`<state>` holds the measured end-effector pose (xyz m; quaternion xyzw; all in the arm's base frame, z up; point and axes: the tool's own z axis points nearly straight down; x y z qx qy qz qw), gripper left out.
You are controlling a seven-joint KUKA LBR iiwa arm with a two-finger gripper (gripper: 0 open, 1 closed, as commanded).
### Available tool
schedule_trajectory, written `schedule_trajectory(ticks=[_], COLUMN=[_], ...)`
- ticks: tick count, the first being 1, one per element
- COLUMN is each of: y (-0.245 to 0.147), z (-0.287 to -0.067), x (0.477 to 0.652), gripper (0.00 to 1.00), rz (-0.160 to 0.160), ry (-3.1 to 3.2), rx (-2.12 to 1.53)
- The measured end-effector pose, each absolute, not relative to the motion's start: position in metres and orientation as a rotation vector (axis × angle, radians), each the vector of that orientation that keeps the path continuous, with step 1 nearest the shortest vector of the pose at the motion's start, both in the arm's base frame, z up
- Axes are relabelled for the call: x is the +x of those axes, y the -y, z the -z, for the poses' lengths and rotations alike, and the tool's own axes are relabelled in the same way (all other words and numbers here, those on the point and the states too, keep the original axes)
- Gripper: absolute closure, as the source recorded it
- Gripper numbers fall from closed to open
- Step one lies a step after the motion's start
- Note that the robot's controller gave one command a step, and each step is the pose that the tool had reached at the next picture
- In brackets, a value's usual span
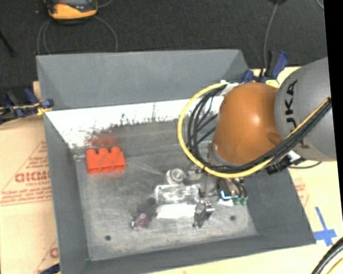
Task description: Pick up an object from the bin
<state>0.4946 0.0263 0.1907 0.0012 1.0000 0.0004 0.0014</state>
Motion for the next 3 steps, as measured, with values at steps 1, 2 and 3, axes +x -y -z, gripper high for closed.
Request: schedule_trajectory(ticks=[1,2,3], y=[-0.023,-0.023,-0.01], z=[-0.114,-0.112,-0.202], x=[0.524,0.523,0.527], gripper=[0.0,1.0,1.0], rz=[-0.001,-0.001,0.003], ry=[-3.112,-3.114,-3.108], rx=[-0.394,-0.393,-0.399])
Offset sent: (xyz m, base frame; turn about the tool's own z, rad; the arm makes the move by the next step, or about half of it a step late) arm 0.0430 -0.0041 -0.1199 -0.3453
